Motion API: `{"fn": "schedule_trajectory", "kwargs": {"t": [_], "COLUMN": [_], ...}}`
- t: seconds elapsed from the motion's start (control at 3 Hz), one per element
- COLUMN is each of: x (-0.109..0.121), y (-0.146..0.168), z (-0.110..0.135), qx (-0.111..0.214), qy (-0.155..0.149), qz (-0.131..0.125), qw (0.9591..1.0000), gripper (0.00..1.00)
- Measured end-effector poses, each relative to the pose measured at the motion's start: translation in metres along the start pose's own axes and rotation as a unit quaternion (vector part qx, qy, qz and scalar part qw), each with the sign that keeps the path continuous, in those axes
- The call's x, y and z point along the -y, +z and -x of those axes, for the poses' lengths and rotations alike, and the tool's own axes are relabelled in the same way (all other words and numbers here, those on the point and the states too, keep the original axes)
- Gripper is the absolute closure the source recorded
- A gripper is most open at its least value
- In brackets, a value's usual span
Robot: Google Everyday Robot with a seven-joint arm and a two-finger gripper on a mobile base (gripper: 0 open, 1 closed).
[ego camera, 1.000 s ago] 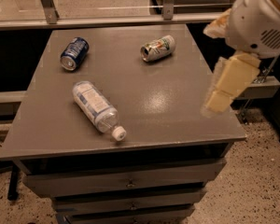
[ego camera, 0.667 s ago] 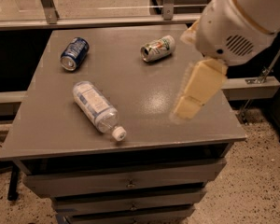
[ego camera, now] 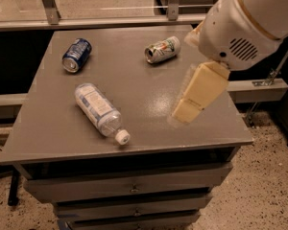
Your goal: Move blue plastic bottle near 7up can
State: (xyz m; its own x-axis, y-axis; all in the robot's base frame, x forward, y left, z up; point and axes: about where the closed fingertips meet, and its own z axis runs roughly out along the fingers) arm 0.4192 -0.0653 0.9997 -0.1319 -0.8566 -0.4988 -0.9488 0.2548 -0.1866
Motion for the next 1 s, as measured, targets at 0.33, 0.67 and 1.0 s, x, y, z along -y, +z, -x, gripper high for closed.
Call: {"fn": "schedule_trajectory", "kwargs": {"t": [0.33, 0.67, 1.0], "x": [-0.018, -0.034, -0.038], "y": [0.02, 0.063, 0.101], "z": [0.018, 0.044, 0.061], "qx": [0.032, 0.069, 0.093], "qy": [0.044, 0.105, 0.145], "qz": [-0.006, -0.01, -0.018], "qw": [0.9985, 0.992, 0.9849], "gripper": [0.0, 0.0, 0.0]}}
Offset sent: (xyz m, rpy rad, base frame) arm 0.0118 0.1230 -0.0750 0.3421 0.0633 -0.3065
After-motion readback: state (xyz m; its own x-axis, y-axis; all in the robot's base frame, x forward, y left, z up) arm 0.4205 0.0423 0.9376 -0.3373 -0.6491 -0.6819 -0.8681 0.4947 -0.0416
